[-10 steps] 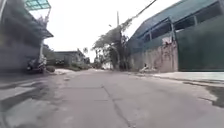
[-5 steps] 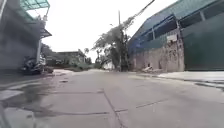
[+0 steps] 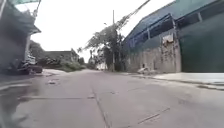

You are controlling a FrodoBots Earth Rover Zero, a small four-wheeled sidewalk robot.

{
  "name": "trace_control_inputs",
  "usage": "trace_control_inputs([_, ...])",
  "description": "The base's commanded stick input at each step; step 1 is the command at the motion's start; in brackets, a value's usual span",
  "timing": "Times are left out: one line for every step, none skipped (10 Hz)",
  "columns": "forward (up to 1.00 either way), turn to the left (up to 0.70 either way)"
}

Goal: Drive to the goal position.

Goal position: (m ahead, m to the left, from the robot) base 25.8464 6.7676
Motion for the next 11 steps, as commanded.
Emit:
trace_control_inputs([0.85,0.00])
trace_control_inputs([0.85,0.00])
trace_control_inputs([0.85,0.00])
trace_control_inputs([0.85,0.00])
trace_control_inputs([0.85,0.00])
trace_control_inputs([0.85,0.00])
trace_control_inputs([0.85,0.00])
trace_control_inputs([0.85,0.00])
trace_control_inputs([0.85,0.00])
trace_control_inputs([0.85,0.00])
trace_control_inputs([0.85,0.00])
